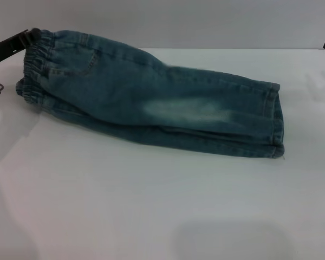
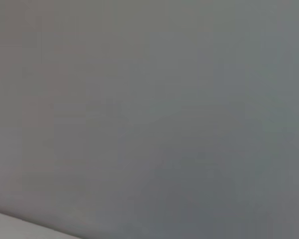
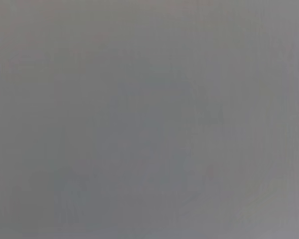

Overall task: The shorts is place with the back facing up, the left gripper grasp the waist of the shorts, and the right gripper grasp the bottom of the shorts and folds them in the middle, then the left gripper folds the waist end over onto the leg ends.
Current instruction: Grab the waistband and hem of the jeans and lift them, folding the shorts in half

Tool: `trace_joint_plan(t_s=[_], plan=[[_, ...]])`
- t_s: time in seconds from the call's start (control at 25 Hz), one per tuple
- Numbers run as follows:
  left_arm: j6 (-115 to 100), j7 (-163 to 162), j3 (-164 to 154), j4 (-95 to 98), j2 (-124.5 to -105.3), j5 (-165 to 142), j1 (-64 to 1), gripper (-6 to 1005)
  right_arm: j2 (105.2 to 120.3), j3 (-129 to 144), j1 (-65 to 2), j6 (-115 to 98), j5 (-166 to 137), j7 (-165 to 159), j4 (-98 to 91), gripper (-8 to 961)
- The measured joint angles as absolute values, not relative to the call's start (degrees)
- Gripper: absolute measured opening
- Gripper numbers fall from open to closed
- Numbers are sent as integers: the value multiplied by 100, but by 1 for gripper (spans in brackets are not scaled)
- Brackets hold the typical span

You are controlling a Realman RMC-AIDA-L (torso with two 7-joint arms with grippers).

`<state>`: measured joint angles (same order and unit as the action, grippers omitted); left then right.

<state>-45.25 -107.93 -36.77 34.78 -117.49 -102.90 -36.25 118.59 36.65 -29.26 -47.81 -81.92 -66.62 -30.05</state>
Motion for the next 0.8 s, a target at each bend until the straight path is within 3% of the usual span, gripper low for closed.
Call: trace_joint_plan(t_s=[0.8], plan=[[-3795,-10309,-3794,2979,-11770,-10217,-3763,106,11862,3665,-3024,-4782,-8181,-6661,-2964,436]])
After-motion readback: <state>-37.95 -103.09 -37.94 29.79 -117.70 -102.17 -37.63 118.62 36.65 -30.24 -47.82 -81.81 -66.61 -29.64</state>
